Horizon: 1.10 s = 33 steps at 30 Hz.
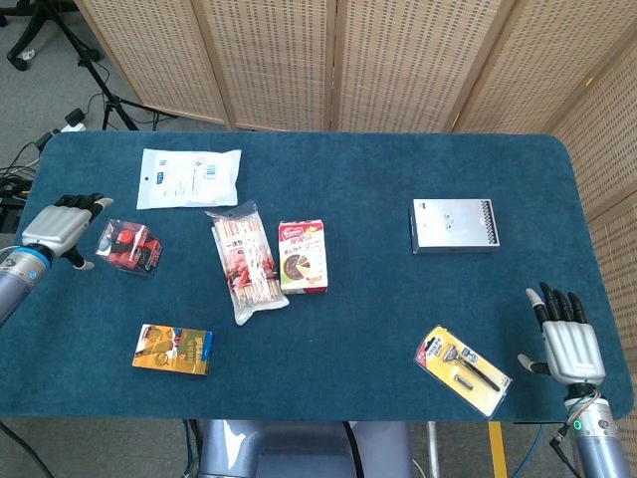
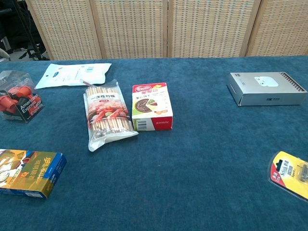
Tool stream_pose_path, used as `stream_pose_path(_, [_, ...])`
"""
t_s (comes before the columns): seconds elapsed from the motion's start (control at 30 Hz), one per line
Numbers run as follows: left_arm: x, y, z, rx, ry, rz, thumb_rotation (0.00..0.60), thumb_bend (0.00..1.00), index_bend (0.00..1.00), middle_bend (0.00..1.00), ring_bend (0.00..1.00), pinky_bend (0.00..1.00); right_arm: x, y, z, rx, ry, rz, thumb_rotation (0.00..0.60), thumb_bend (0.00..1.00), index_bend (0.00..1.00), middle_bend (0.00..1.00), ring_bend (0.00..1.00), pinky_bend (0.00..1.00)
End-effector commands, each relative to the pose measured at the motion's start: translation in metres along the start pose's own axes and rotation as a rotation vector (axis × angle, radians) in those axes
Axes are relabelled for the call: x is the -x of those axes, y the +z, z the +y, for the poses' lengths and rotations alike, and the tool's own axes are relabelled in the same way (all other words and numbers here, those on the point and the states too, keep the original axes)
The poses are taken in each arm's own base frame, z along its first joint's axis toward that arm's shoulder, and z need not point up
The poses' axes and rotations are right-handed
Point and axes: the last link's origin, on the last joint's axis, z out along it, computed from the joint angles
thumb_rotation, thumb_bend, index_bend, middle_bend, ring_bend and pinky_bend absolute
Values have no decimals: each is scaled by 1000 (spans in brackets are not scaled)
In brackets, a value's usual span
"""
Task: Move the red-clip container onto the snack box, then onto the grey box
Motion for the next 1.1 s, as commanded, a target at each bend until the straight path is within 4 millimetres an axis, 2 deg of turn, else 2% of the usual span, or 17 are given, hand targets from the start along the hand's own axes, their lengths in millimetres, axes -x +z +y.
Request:
stream_pose_path(0.03, [6, 7, 6, 15, 7, -18, 600, 43, 0, 0, 0, 0, 1, 1, 0, 3, -2, -2, 600, 156, 20, 0, 0, 0])
stream_pose_path(0.2, [12, 18, 18, 39, -7, -16, 600, 53, 0, 0, 0, 0, 2, 2, -1, -1, -5, -9, 600, 156, 20, 0, 0, 0])
stream_pose_path(0.3, [17, 23, 25, 53, -5, -13, 600, 97, 6, 0, 0, 0, 2, 2, -2, -6, -2, -10, 600, 156, 20, 0, 0, 0])
stream_pose_path(0.37, [19, 25, 28, 60, 7, 0, 600, 160, 106, 0, 0, 0, 1, 1, -2, -8, 3, -3, 600, 156, 20, 0, 0, 0])
stream_pose_path(0.43, [21, 27, 30, 62, 18, 32, 600, 265, 324, 28, 12, 44, 0, 1, -1, -9, 6, 4, 600, 156, 20, 0, 0, 0])
stream_pose_path(0.47, [22, 27, 30, 61, 24, 47, 600, 302, 391, 61, 35, 83, 0, 0, -1, -10, 8, 5, 600, 156, 20, 0, 0, 0])
stream_pose_path(0.53, [23, 27, 31, 59, 28, 79, 600, 401, 550, 210, 173, 234, -1, 0, -1, -12, 11, 7, 600, 156, 20, 0, 0, 0])
stream_pose_path(0.57, [24, 27, 32, 57, 33, 100, 600, 426, 595, 256, 225, 278, -1, 0, -1, -13, 11, 8, 600, 156, 20, 0, 0, 0])
stream_pose_path(0.63, [25, 27, 33, 55, 36, 133, 600, 482, 689, 341, 324, 353, -1, -1, -1, -16, 12, 8, 600, 156, 20, 0, 0, 0])
stream_pose_path(0.7, [27, 27, 34, 52, 33, 144, 600, 515, 743, 385, 366, 384, -1, -1, -2, -18, 13, 9, 600, 156, 20, 0, 0, 0])
stream_pose_path(0.9, [26, 25, 34, 44, 31, 168, 600, 535, 779, 417, 397, 404, -3, -2, -1, -18, 20, 12, 600, 156, 20, 0, 0, 0])
stream_pose_path(1.1, [12, 20, 42, 63, -3, 209, 600, 534, 779, 417, 397, 404, -3, -2, 0, -16, 25, 8, 600, 156, 20, 0, 0, 0])
